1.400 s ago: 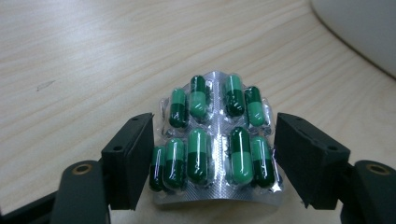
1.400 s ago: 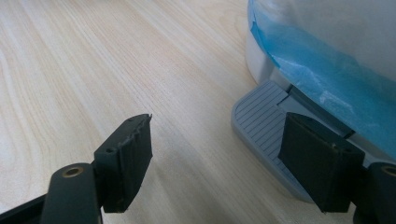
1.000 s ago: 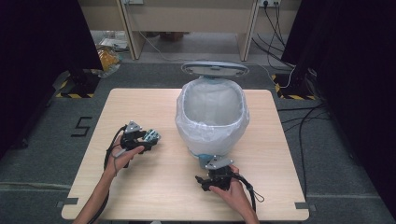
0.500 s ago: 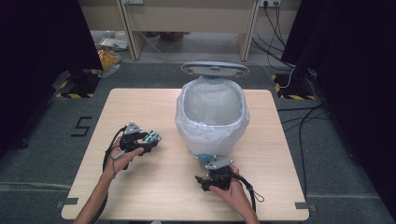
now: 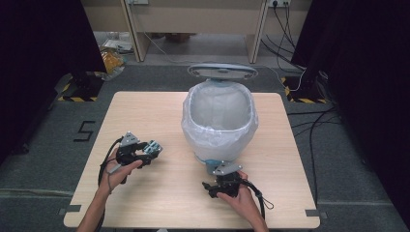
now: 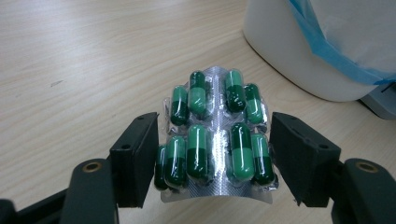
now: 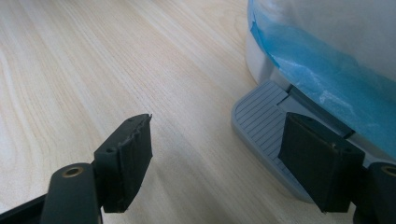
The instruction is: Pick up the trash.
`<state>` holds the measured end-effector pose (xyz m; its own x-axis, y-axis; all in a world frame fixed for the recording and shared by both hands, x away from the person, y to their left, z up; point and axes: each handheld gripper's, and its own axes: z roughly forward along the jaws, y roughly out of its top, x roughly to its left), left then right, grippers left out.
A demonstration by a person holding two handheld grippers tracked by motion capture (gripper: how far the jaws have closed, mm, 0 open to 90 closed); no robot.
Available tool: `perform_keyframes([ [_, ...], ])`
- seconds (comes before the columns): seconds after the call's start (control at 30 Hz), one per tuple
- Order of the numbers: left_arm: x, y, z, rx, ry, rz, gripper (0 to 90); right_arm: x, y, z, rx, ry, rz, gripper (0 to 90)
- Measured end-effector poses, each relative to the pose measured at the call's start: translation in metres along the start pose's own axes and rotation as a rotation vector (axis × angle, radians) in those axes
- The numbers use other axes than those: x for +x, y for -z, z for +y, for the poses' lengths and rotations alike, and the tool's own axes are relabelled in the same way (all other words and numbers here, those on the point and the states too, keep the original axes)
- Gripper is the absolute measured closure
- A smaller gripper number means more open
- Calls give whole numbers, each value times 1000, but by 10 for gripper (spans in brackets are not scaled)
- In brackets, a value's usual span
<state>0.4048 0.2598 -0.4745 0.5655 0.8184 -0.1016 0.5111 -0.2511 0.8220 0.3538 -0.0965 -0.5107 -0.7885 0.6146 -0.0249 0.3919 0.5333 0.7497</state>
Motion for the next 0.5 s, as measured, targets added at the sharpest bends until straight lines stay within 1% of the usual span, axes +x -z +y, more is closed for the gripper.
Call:
perform_keyframes([
  [0.07,-1,3,-1,0,-4,1,338,0,0,0,2,3,1,254],
  [0.2,-4,7,-1,-12,4,-4,338,0,0,0,1,0,0,254],
  [0.4,-9,13,2,-30,-1,-2,338,-1,0,0,1,-5,10,254],
  [0.5,-13,15,2,-32,-8,-9,338,0,0,0,2,3,-1,254],
])
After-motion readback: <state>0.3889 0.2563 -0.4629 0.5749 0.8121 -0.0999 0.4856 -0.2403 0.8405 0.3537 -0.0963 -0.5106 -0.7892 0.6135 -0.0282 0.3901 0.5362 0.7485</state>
